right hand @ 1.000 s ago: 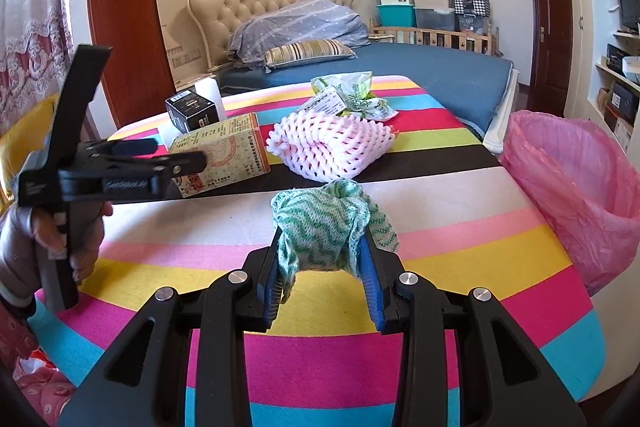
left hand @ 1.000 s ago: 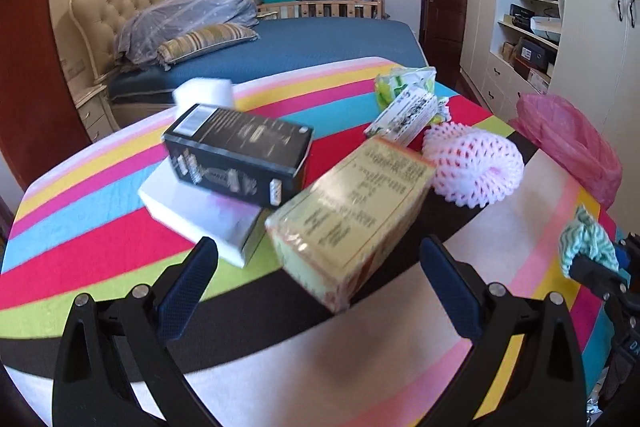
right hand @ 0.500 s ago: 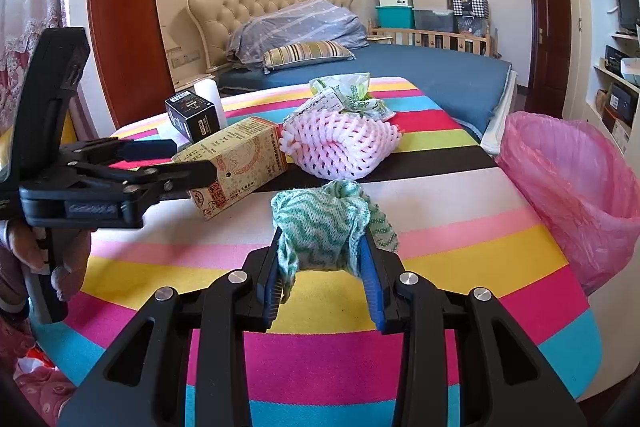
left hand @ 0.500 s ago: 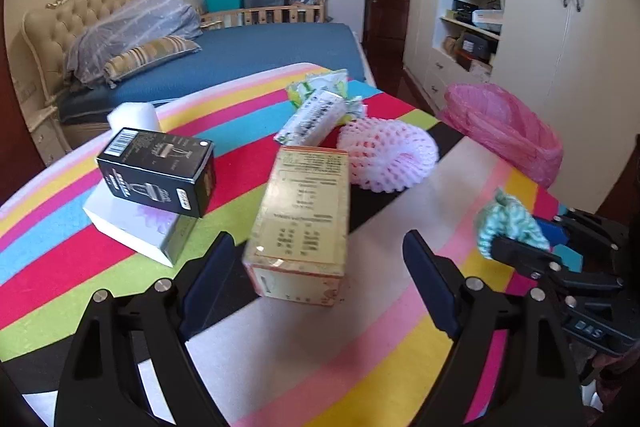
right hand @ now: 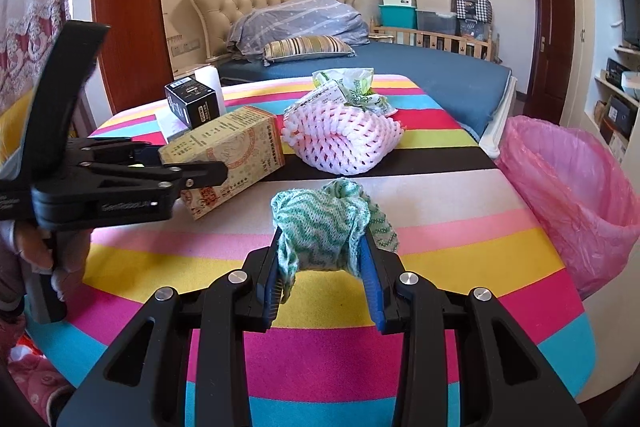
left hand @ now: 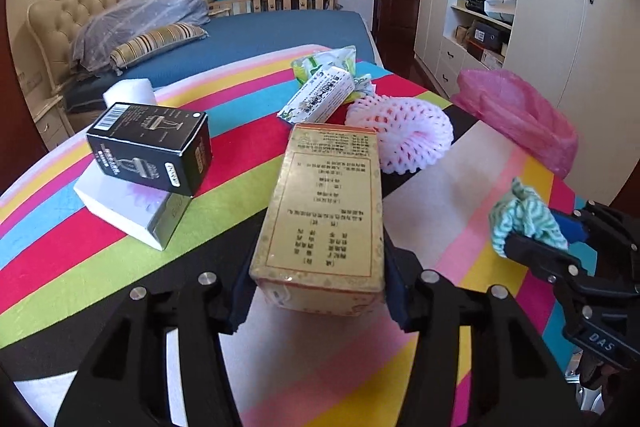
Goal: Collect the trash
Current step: 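Grasp the beige paper box with the left gripper while the right gripper holds the cloth, then carry the green cloth and beige box over the pink bin with both grippers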
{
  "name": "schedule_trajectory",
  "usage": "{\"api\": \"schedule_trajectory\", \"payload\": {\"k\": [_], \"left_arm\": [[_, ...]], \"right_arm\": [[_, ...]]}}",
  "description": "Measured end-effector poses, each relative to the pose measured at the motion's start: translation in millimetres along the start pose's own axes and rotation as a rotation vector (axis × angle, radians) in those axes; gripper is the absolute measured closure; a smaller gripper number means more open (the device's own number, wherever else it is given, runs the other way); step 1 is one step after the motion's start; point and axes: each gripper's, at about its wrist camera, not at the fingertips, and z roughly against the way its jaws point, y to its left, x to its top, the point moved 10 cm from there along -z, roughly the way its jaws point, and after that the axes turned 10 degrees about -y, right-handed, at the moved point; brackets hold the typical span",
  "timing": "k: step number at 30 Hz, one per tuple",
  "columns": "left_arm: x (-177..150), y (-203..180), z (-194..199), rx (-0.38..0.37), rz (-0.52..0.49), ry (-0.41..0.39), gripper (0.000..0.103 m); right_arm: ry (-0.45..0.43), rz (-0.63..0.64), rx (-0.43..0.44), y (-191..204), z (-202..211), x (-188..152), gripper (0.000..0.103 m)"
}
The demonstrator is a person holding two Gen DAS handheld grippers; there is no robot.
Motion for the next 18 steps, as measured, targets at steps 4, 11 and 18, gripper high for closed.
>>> {"api": "schedule_trajectory", "payload": {"k": [4, 11, 18], "left_arm": [[-4, 0, 15, 0.019, 0.021, -0.031, 0.051], [-7, -2, 34, 0.036, 0.02, -0.07, 0.051], [-1, -13, 46, 0.031, 0.0, -0.104, 0.051]], "right_arm": [[-0.005, 0.007, -0.004, 0, 0, 2, 0.069], [-0.019, 0.013, -0.017, -2, 4, 5, 0.069], [-0.046, 0.006, -0.038, -13, 13, 10, 0.069]]}}
